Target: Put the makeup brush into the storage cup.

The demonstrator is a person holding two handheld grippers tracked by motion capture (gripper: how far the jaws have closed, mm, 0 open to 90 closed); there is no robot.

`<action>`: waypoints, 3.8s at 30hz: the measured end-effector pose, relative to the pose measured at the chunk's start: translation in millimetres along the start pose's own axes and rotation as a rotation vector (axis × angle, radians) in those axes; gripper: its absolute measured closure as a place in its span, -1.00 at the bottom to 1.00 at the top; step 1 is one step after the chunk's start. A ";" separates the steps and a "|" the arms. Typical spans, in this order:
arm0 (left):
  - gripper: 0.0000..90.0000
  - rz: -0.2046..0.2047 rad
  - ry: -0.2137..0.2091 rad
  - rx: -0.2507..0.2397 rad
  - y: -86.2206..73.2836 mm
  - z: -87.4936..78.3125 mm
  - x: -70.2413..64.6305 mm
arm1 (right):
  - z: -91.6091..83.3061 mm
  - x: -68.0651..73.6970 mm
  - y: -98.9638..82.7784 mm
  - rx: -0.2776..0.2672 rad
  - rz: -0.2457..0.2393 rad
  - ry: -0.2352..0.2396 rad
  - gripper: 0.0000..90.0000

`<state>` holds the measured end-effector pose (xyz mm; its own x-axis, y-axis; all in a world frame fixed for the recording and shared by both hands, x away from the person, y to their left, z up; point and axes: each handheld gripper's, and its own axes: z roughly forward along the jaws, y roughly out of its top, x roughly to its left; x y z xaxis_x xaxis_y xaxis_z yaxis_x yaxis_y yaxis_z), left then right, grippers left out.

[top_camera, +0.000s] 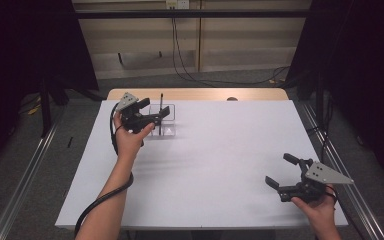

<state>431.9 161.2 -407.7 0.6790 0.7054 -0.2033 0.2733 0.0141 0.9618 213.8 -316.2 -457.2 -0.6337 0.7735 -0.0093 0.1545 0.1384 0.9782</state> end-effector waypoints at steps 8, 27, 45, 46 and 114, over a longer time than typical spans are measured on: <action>-1.00 0.017 -0.025 0.008 0.4 -2.1 -2.5 | 0.5 0.6 -0.1 0.002 0.006 0.000 -0.99; -1.00 0.046 -0.064 0.030 -1.7 -7.4 -8.9 | -0.4 1.0 0.4 0.001 -0.002 0.001 -0.99; -1.00 0.108 -0.128 0.010 -9.3 -23.5 -14.8 | 0.8 1.3 -0.1 0.007 0.012 0.009 -1.00; -1.00 0.122 -0.134 0.012 -10.3 -25.0 -15.4 | 1.0 1.4 -0.1 0.006 0.016 0.007 -1.00; -1.00 0.153 -0.213 0.004 -49.2 -92.0 -20.6 | 0.0 0.3 -0.1 -0.015 0.039 0.016 -1.00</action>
<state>341.8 211.1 -433.9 0.8406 0.5341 -0.0901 0.1588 -0.0839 0.9837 213.6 -315.9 -457.4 -0.6392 0.7683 0.0325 0.1685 0.0987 0.9808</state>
